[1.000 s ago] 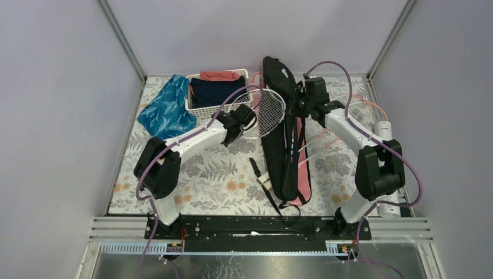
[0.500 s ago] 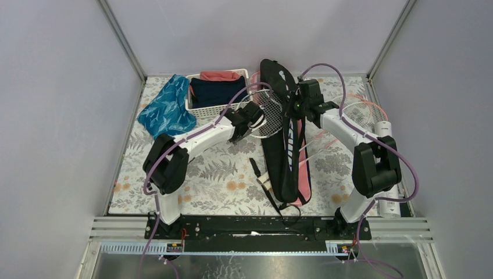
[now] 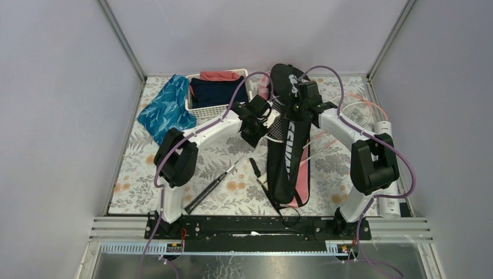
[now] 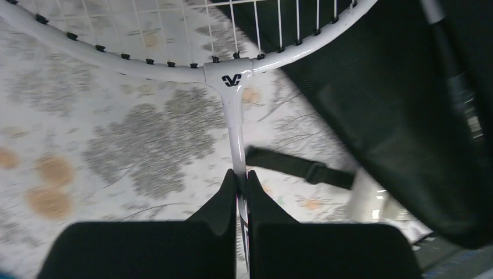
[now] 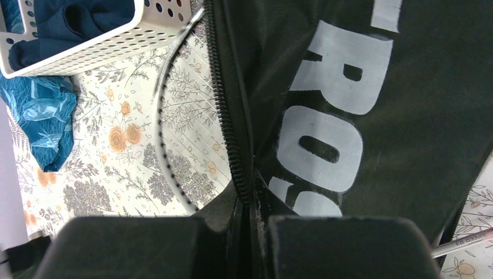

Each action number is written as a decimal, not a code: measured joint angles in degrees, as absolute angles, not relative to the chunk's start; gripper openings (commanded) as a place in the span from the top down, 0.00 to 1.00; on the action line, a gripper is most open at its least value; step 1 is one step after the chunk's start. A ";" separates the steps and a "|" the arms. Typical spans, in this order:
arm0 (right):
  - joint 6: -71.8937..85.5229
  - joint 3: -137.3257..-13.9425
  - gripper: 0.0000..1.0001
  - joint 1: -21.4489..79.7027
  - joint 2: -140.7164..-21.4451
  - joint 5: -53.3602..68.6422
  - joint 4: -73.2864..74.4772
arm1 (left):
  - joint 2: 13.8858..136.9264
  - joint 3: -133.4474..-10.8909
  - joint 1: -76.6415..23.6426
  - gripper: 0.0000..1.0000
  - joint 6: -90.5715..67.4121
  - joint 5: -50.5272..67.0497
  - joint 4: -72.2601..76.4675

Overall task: Pack up the badminton gear
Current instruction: Place the racket in the racket bag.

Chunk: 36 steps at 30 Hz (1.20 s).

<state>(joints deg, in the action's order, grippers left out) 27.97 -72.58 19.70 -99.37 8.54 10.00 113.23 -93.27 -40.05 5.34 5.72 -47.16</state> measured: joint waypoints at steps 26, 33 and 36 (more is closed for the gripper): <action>23.73 -75.29 1.00 17.12 -103.22 20.69 10.31 | 115.37 -86.52 -37.76 1.00 -24.45 26.61 -21.26; 21.28 -75.26 1.00 16.95 -103.53 22.26 10.52 | 117.21 -86.43 -37.76 1.00 -26.92 27.29 -14.33; 19.88 -75.07 1.00 16.86 -103.15 22.15 11.22 | 118.74 -86.43 -37.63 1.00 -27.07 29.61 -11.16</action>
<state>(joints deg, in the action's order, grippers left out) 19.88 -75.07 16.86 -103.15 22.15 11.22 118.74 -86.43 -37.63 -27.07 29.61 -11.16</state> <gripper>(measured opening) 0.036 0.018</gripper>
